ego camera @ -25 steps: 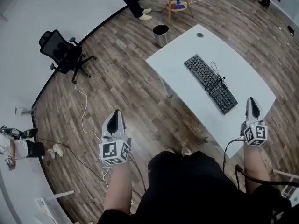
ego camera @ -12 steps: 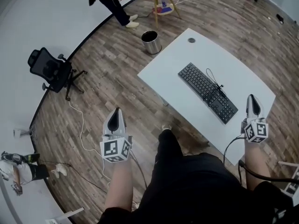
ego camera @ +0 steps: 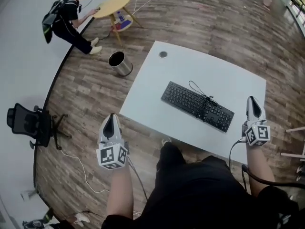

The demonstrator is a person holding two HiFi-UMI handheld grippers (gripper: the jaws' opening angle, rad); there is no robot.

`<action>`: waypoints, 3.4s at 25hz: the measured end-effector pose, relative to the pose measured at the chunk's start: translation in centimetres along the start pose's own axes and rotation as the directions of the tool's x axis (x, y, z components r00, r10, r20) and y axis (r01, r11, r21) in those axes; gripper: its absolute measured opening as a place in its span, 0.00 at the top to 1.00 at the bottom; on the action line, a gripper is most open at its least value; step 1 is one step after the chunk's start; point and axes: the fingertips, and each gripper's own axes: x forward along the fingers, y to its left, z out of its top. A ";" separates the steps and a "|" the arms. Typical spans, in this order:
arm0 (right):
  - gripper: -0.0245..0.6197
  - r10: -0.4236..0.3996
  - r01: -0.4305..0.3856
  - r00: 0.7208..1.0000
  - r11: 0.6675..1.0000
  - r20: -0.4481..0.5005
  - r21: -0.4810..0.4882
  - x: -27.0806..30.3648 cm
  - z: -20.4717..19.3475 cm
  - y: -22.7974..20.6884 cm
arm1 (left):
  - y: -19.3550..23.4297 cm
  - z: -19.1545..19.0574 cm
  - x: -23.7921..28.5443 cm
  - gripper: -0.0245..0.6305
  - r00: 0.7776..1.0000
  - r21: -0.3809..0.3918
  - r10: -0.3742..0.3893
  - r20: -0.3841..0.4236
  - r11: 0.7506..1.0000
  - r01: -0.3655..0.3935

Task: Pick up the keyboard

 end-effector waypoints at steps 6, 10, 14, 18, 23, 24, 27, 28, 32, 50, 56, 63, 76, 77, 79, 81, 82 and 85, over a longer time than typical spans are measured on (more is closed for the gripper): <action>0.96 -0.250 0.251 0.968 0.968 -0.020 0.018 -3.0 -0.3 -2.0 | -0.8 1.1 10.4 0.96 0.972 0.035 -0.235 -0.007 0.971 0.235; 0.96 -0.375 0.375 0.927 0.927 -0.025 0.028 -4.6 -0.3 -1.4 | -2.0 1.1 16.3 0.96 0.928 0.049 -0.371 -0.026 0.927 0.372; 0.96 -0.464 0.465 0.885 0.885 -0.030 0.032 -6.3 -0.1 -0.1 | -4.0 0.7 21.0 0.96 0.871 0.059 -0.489 -0.050 0.869 0.491; 0.96 -0.539 0.540 0.842 0.841 -0.037 0.041 -8.3 -0.2 0.9 | -7.3 0.0 24.2 0.96 0.801 0.106 -0.593 -0.078 0.794 0.598; 0.96 -0.577 0.579 0.815 0.815 -0.058 0.028 -10.5 0.1 1.9 | -11.3 -0.6 26.0 0.96 0.732 0.084 -0.676 -0.089 0.727 0.682; 0.95 -0.578 0.580 0.814 0.814 -0.061 0.026 -10.7 0.1 1.9 | -11.9 -0.7 26.1 0.96 0.726 0.081 -0.681 -0.097 0.722 0.687; 0.94 -0.576 0.578 0.815 0.815 -0.068 0.030 -11.0 0.0 1.8 | -13.2 -1.6 26.3 0.96 0.713 0.077 -0.691 -0.118 0.710 0.700; 0.94 -0.572 0.575 0.817 0.818 -0.073 0.033 -11.0 -0.3 1.8 | -13.5 -1.9 26.2 0.96 0.709 0.073 -0.695 -0.121 0.706 0.705; 0.93 -0.548 0.555 0.830 0.830 -0.103 0.052 -10.8 -2.3 1.5 | -14.8 -3.3 25.8 0.96 0.695 0.061 -0.706 -0.137 0.694 0.717; 0.87 -0.436 0.482 0.847 0.872 -0.304 0.090 -9.4 -12.6 2.9 | -16.1 -12.6 25.6 0.96 0.631 -0.007 -0.696 -0.343 0.673 0.739; 0.86 -0.419 0.468 0.848 0.879 -0.325 0.088 -8.5 -13.7 2.7 | -16.3 -14.4 25.3 0.85 0.607 -0.051 -0.693 -0.389 0.674 0.737; 0.86 -0.401 0.454 0.848 0.887 -0.346 0.086 -7.7 -14.6 2.2 | -16.7 -16.3 25.3 0.83 0.587 -0.071 -0.677 -0.445 0.680 0.730; 0.86 -0.366 0.449 0.833 0.885 -0.416 0.120 -7.3 -17.5 2.9 | -16.4 -19.4 24.7 0.84 0.517 -0.084 -0.668 -0.534 0.651 0.754; 0.85 -0.362 0.449 0.831 0.885 -0.421 0.125 -7.3 -17.8 2.9 | -16.4 -19.6 24.6 0.85 0.514 -0.086 -0.667 -0.539 0.651 0.754; 0.85 -0.352 0.446 0.831 0.884 -0.431 0.138 -7.3 -18.3 3.0 | -16.4 -20.2 24.4 0.85 0.505 -0.096 -0.667 -0.548 0.650 0.754; 0.86 -0.342 0.441 0.831 0.886 -0.438 0.145 -7.2 -18.6 3.1 | -16.5 -20.6 24.3 0.85 0.496 -0.102 -0.672 -0.551 0.644 0.759; 0.86 -0.336 0.437 0.832 0.887 -0.442 0.148 -7.2 -18.8 3.2 | -16.6 -20.7 24.2 0.85 0.491 -0.103 -0.674 -0.552 0.640 0.762; 0.85 -0.316 0.427 0.833 0.889 -0.454 0.164 -7.0 -19.4 3.4 | -16.6 -21.3 24.0 0.85 0.482 -0.108 -0.672 -0.563 0.638 0.763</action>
